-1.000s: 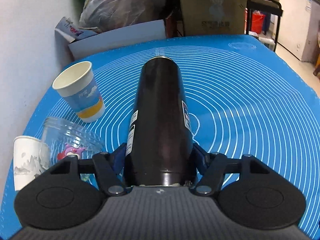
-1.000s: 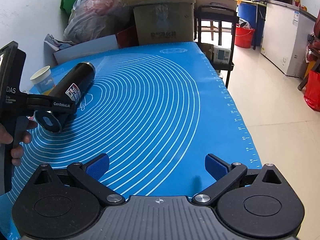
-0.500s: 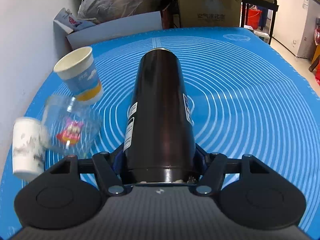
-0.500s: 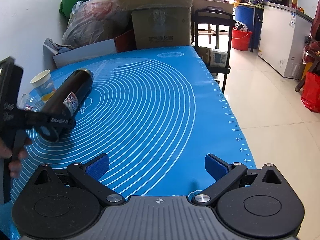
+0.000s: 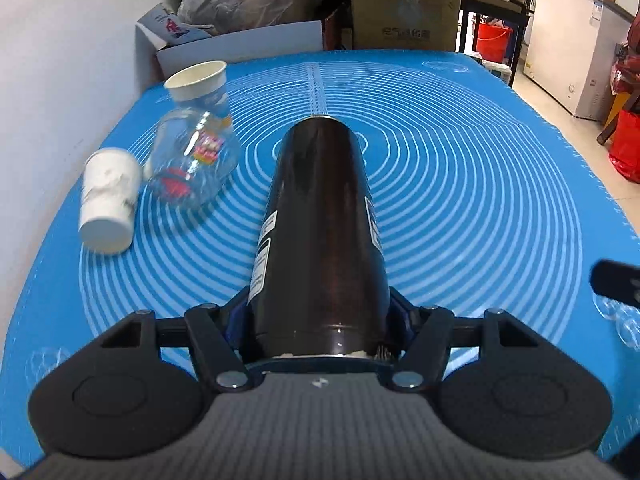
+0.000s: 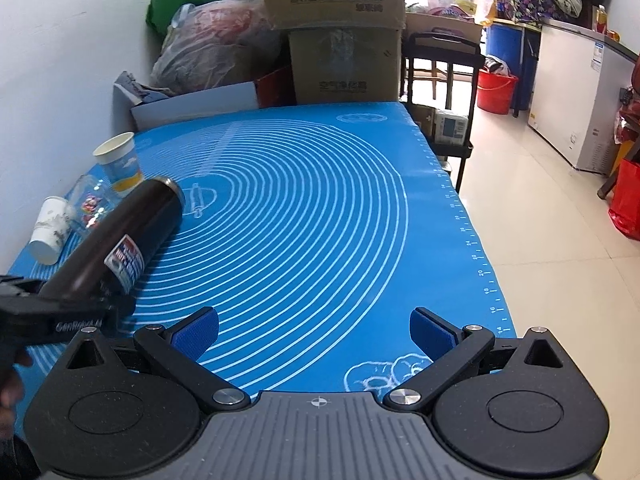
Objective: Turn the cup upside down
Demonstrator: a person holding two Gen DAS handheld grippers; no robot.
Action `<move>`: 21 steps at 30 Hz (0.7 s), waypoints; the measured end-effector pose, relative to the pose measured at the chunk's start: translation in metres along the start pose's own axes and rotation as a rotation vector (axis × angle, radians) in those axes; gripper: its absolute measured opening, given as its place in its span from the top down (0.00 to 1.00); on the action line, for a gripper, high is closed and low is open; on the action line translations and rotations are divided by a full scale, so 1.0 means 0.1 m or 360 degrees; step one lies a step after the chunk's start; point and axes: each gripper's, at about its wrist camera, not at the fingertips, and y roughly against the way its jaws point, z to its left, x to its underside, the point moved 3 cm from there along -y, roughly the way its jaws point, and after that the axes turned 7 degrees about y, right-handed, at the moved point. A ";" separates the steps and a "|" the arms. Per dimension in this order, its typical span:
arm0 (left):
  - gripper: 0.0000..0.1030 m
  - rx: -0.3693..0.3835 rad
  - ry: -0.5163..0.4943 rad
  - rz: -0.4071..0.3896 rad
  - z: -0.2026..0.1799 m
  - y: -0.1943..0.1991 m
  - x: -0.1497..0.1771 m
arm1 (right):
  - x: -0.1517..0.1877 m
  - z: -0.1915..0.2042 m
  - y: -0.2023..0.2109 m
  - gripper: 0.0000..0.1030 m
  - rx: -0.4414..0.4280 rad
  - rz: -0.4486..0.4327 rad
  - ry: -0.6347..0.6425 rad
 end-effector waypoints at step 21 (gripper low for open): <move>0.20 0.0057 0.0133 -0.0177 0.24 0.44 0.07 | -0.16 0.31 0.09 0.00 -0.0035 0.0047 0.0462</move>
